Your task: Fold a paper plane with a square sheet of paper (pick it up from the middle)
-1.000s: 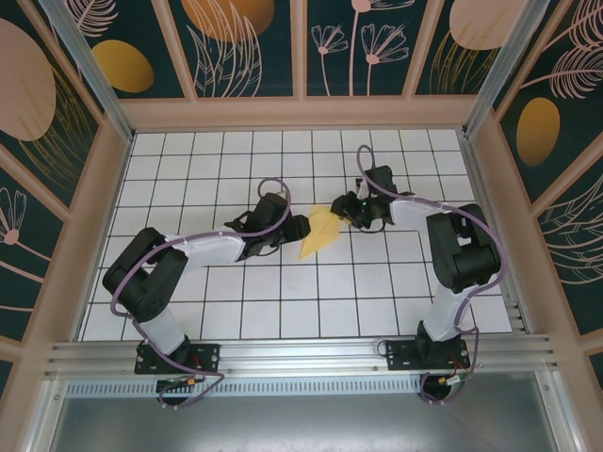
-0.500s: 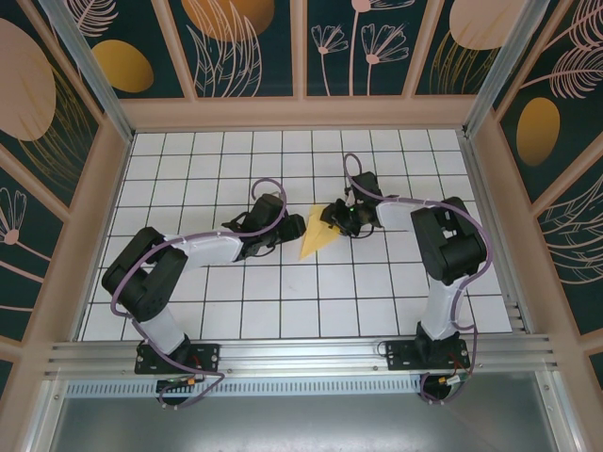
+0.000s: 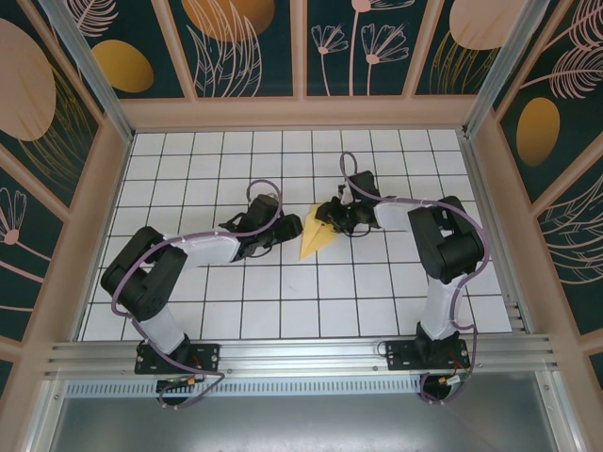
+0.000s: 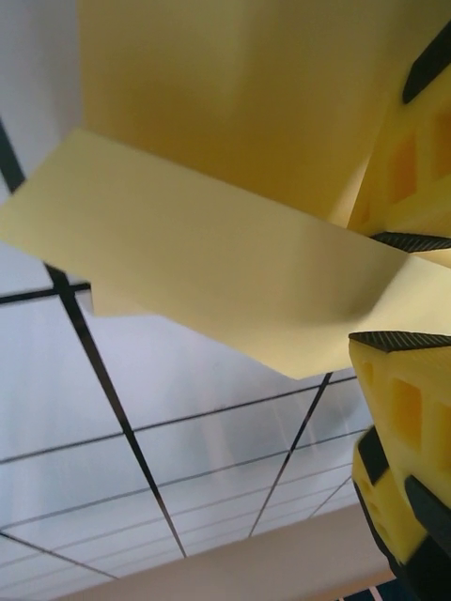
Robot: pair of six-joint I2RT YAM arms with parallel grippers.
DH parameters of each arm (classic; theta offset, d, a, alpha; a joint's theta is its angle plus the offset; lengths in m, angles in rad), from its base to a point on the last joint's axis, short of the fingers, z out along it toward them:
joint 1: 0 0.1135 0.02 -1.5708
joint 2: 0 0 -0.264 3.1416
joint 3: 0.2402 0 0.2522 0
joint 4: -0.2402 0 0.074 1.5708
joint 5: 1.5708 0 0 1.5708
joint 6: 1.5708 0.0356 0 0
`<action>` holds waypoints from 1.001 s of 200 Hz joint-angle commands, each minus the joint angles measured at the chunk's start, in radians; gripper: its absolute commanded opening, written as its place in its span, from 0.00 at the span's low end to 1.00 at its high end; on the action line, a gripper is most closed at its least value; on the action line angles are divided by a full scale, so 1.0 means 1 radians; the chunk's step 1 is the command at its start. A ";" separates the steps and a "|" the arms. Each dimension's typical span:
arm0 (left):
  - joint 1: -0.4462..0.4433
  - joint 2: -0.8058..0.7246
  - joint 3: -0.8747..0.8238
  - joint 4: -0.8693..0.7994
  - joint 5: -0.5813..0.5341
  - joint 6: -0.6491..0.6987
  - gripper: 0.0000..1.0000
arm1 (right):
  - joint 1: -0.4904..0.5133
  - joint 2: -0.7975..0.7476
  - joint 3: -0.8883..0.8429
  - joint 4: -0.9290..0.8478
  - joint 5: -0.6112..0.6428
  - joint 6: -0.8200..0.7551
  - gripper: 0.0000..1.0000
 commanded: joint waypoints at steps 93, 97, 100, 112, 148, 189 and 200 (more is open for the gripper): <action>0.071 -0.119 -0.138 0.140 0.092 -0.031 0.98 | 0.021 -0.038 -0.093 0.224 -0.097 0.031 0.05; 0.073 -0.126 -0.142 0.148 0.105 -0.026 0.99 | 0.017 -0.046 -0.098 0.247 -0.113 0.032 0.04; 0.075 -0.130 -0.144 0.155 0.115 -0.023 0.99 | 0.011 -0.052 -0.103 0.264 -0.125 0.033 0.04; 0.078 -0.155 -0.154 0.191 0.159 -0.007 0.99 | -0.015 -0.076 -0.121 0.345 -0.184 0.045 0.03; 0.080 -0.227 -0.194 0.343 0.299 -0.018 0.99 | -0.080 -0.135 -0.136 0.507 -0.389 0.063 0.03; 0.080 -0.196 -0.232 0.606 0.440 -0.125 0.99 | -0.090 -0.185 -0.120 0.557 -0.492 0.090 0.03; 0.080 -0.174 -0.235 0.677 0.475 -0.152 0.98 | -0.089 -0.188 -0.122 0.599 -0.510 0.130 0.03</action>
